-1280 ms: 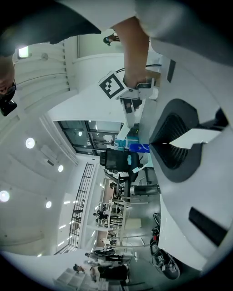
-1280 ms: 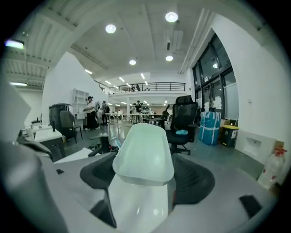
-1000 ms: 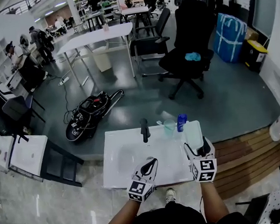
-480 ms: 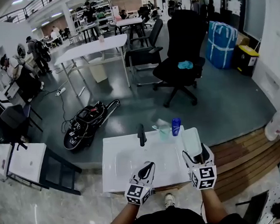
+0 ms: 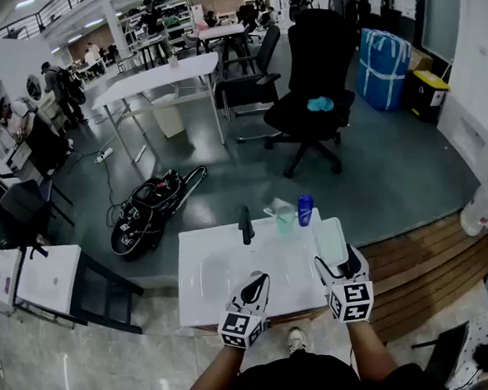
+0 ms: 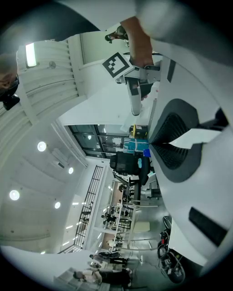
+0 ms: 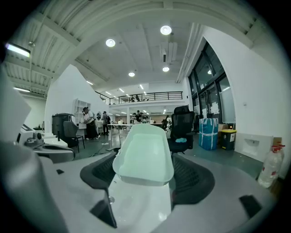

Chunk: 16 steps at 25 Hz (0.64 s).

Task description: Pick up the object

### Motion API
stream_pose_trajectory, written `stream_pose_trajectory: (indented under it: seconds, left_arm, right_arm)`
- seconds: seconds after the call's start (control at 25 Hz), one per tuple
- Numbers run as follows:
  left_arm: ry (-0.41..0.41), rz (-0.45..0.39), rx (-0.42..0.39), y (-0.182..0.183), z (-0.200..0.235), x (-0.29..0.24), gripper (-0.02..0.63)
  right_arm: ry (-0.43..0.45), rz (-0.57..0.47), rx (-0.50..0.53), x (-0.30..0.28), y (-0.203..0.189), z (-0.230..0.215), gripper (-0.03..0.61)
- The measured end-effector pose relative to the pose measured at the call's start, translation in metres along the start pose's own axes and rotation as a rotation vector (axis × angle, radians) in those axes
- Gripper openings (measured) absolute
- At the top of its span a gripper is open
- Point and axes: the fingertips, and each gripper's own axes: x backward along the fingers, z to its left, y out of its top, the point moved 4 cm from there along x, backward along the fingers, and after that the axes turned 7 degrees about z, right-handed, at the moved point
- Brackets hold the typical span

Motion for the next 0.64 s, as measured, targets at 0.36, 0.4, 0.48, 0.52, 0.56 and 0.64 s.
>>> stream_pose_trajectory:
  seconds: [0.36, 0.4, 0.48, 0.52, 0.56, 0.64]
  left_arm:
    - [-0.012, 0.016, 0.000, -0.005, -0.006, 0.002, 0.018]
    - [-0.015, 0.019, 0.000, -0.006, -0.007, 0.002, 0.018]
    - [-0.018, 0.022, 0.000, -0.007, -0.007, 0.002, 0.018]
    - [-0.019, 0.025, -0.001, -0.007, -0.007, 0.002, 0.018]
    - [-0.020, 0.030, -0.001, -0.007, -0.007, 0.002, 0.018]
    - [-0.023, 0.041, -0.002, -0.008, -0.006, 0.002, 0.018]
  right_arm:
    - [-0.008, 0.020, 0.010, 0.001, -0.010, 0.001, 0.391]
    - [-0.009, 0.018, 0.013, 0.001, -0.011, 0.001, 0.391]
    - [-0.012, 0.019, 0.019, 0.000, -0.013, 0.002, 0.391]
    - [-0.014, 0.021, 0.020, 0.000, -0.013, 0.002, 0.391]
    - [-0.015, 0.024, 0.021, 0.000, -0.013, 0.002, 0.391]
    - [-0.018, 0.030, 0.022, -0.001, -0.014, 0.002, 0.391]
